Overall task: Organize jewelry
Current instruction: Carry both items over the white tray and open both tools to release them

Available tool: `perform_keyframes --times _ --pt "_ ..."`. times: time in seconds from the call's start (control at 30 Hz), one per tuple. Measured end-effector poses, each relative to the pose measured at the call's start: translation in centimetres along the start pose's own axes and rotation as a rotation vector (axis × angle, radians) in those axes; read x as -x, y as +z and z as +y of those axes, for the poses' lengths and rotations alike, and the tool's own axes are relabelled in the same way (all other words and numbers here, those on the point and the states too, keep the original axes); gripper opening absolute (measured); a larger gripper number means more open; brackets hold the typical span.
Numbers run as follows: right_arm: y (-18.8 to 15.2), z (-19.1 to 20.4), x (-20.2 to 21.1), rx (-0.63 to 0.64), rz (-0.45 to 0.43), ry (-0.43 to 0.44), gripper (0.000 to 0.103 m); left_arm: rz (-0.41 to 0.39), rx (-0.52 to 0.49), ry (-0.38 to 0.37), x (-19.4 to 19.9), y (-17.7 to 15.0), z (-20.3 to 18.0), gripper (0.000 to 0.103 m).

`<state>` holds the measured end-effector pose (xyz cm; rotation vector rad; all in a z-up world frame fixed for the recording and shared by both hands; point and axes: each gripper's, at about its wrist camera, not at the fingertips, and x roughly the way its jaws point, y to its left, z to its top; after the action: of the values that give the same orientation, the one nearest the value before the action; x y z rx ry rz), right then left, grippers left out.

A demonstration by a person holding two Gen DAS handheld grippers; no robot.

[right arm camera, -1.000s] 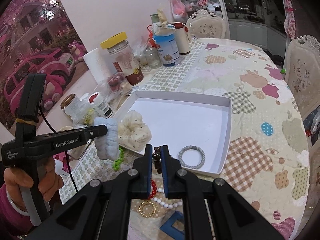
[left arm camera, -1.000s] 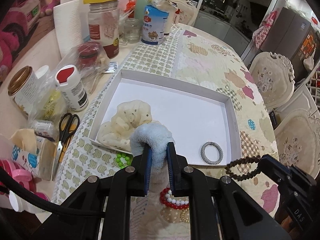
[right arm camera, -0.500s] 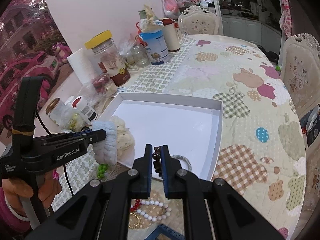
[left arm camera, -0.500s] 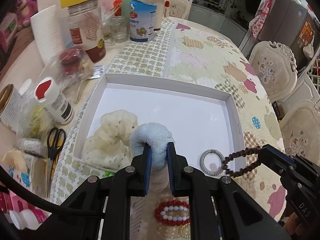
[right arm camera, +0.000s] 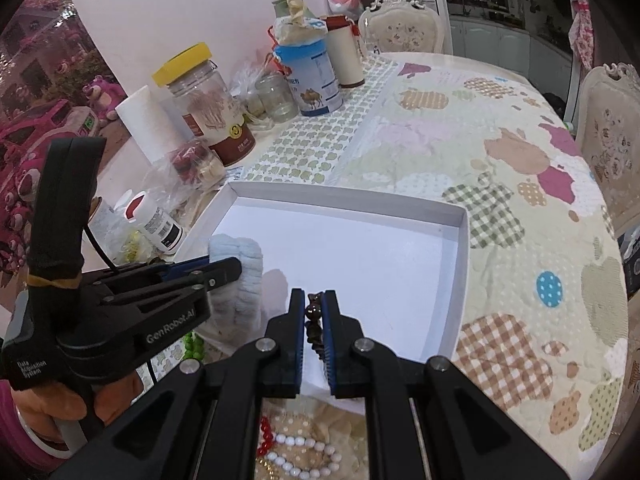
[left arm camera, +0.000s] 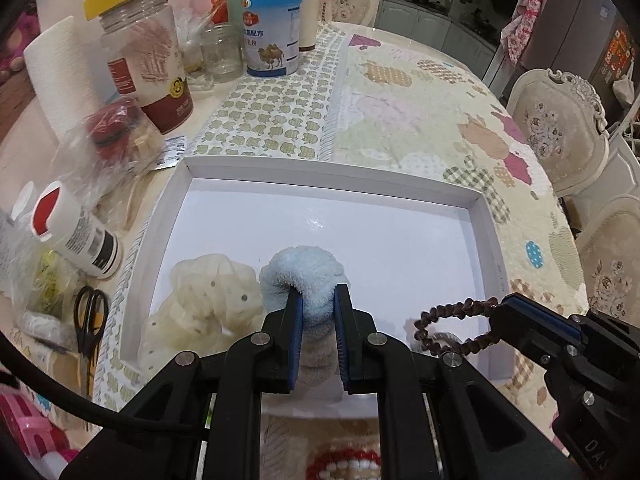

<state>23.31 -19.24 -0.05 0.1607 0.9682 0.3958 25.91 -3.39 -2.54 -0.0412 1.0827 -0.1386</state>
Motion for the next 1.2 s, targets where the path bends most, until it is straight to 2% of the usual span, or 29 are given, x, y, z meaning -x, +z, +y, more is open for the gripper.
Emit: perform_keyframes --times 0.17,0.47,0.67,0.73,0.8,0.83,0.97,1.1,1.2 --pt "0.5 -1.5 -2.6 -0.030 0.046 0.002 0.008 0.023 0.002 0.012 -1.9 0.5 0.1 0.013" --pt "0.3 -7.3 -6.0 -0.122 0.121 -0.105 0.008 0.057 0.020 0.014 -4.5 1.0 0.6 0.013" --pt "-0.2 -7.6 -7.1 -0.102 0.148 -0.141 0.009 0.052 0.022 -0.006 -4.6 1.1 0.4 0.013" --pt "-0.4 -7.5 -6.9 -0.101 0.148 -0.140 0.020 0.056 0.030 -0.026 -4.7 1.1 0.5 0.022" --pt "-0.5 -7.3 -6.6 -0.105 0.144 -0.131 0.028 0.059 0.042 -0.052 -4.5 1.0 0.5 0.032" --pt "-0.6 -7.3 -6.3 -0.108 0.142 -0.128 0.029 0.058 0.049 -0.064 -4.3 1.0 0.6 0.034" --pt "-1.0 -7.1 -5.3 -0.125 0.122 -0.116 0.030 0.059 0.050 -0.061 -3.7 0.8 0.4 0.036" --pt "-1.4 -6.5 -3.9 -0.137 0.090 -0.103 0.041 0.040 0.028 -0.031 -2.5 0.3 0.1 0.036" --pt "-1.6 -5.6 -2.7 -0.123 0.069 -0.102 0.042 0.018 0.017 -0.022 -1.2 -0.1 0.0 0.036"
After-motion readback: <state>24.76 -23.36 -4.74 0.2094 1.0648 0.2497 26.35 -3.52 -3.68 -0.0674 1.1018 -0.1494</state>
